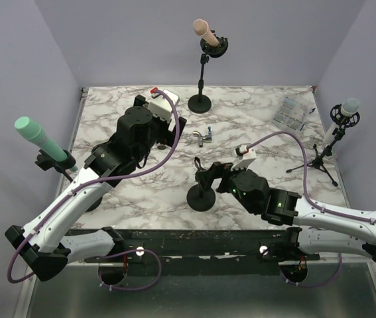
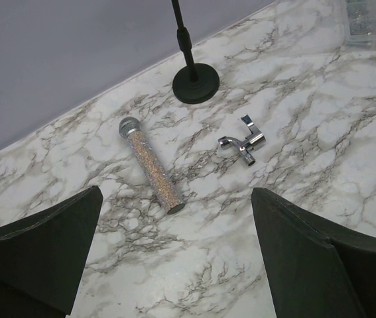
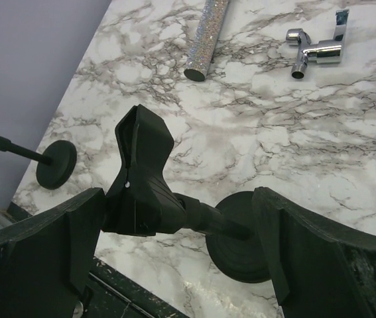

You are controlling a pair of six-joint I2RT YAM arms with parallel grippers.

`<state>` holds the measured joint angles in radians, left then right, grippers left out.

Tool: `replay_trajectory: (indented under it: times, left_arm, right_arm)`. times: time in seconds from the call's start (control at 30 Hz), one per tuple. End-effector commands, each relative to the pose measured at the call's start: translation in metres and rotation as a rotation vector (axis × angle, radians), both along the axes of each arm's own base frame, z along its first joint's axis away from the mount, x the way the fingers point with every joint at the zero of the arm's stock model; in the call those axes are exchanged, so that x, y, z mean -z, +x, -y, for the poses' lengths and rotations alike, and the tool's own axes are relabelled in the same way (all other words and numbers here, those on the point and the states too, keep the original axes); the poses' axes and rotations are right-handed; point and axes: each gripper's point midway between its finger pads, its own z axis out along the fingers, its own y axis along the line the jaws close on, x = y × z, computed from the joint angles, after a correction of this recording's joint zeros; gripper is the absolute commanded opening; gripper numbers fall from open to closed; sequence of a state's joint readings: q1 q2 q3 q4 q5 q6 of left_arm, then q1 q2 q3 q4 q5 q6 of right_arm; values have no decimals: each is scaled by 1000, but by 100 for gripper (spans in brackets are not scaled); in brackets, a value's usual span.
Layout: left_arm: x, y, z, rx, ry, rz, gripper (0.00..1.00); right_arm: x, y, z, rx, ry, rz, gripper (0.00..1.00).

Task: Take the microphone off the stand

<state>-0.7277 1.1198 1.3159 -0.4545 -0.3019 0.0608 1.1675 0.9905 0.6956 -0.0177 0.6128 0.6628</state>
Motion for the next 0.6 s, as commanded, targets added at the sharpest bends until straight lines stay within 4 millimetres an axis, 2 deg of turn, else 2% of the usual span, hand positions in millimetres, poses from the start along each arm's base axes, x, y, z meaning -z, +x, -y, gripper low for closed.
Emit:
replay_trajectory:
  times: [0.0, 0.27, 0.37, 0.57]
  left_arm:
    - [-1, 1, -1, -8, -2, 25, 99]
    - [3, 3, 1, -13, -5, 30, 99]
    - [8, 4, 6, 0, -14, 27, 98]
    - [7, -3, 14, 13, -120, -18, 98]
  right_arm:
    - [33, 0, 26, 9, -280, -9, 100]
    - [-18, 9, 30, 57, -215, 74, 100]
    - [-29, 7, 33, 52, -184, 96, 100]
    - [-36, -2, 43, 23, -153, 102, 100]
